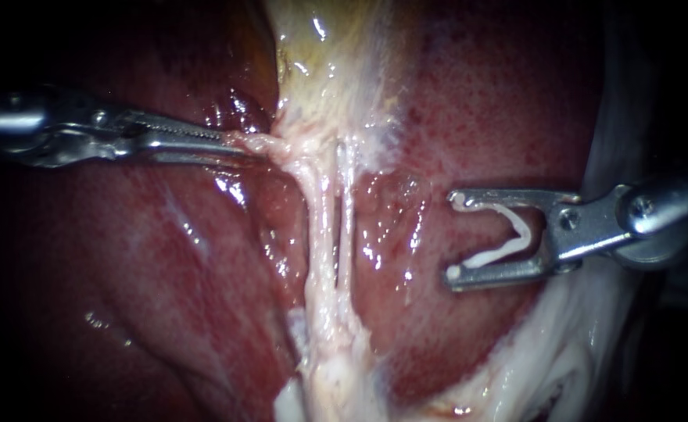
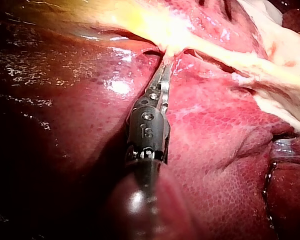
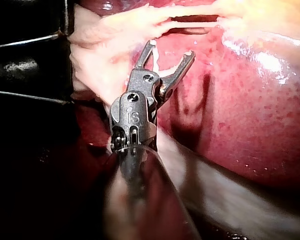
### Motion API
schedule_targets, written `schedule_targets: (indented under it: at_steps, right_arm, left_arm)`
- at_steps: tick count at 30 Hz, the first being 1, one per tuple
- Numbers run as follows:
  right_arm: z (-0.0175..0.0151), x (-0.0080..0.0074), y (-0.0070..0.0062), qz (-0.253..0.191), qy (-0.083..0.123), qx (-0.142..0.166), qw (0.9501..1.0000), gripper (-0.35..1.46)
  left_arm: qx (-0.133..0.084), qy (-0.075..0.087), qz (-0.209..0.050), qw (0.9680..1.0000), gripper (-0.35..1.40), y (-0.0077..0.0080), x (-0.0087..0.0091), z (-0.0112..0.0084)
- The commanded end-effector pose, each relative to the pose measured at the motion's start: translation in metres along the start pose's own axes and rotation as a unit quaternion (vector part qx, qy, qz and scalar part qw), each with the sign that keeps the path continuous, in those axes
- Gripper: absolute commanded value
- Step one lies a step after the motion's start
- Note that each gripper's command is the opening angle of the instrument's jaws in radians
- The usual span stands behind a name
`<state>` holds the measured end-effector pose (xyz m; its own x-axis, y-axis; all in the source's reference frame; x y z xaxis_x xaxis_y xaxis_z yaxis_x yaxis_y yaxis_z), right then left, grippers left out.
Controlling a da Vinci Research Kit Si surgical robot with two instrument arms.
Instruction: Clipping first clip left tube
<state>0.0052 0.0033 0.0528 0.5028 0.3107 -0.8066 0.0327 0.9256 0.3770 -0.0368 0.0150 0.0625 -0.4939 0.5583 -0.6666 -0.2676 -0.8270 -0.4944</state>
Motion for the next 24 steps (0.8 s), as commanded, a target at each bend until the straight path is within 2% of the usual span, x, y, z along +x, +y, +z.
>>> schedule_targets:
  at_steps: [1, 5, 8, 11, 13, 18, 24]
  right_arm:
    - [0.0, 0.0, 0.0, 0.0, 0.0, 0.0, 1.0, 0.5]
    - [0.0001, 0.0, 0.0, 0.0, 0.0, 0.0, 1.0, 0.5]
    - [0.0001, 0.0, 0.0, 0.0, 0.0, 0.0, 1.0, 0.5]
    - [0.0001, 0.0, 0.0, 0.0, 0.0, 0.001, 1.0, 0.5]
    - [0.0004, 0.0002, 0.0, 0.0, 0.002, 0.008, 1.0, 0.5]
    - [0.0026, 0.0005, -0.0005, -0.005, 0.007, 0.03, 0.9995, 0.5]
    - [0.0079, 0.0005, -0.0016, 0.043, 0.013, 0.055, 0.9975, 0.5]
  left_arm:
    - [0.0, 0.0, 0.0, 1.0, -0.35, 0.0, 0.0001, -0.0001]
    - [-0.005, 0.0, -0.003, 1.0, -0.35, 0.0001, 0.0011, -0.0015]
    - [-0.003, 0.004, -0.012, 0.9999, -0.35, 0.0001, 0.0035, -0.0044]
    - [0.006, 0.018, -0.005, 0.9998, -0.35, 0.0002, 0.0058, -0.0071]
    - [0.008, 0.021, -0.001, 0.9997, -0.35, 0.0004, 0.0066, -0.0081]
    - [0.012, 0.022, 0.001, 0.9997, -0.35, 0.0009, 0.0065, -0.0081]
    - [0.013, 0.022, 0.002, 0.9997, -0.35, 0.0008, 0.0064, -0.0078]
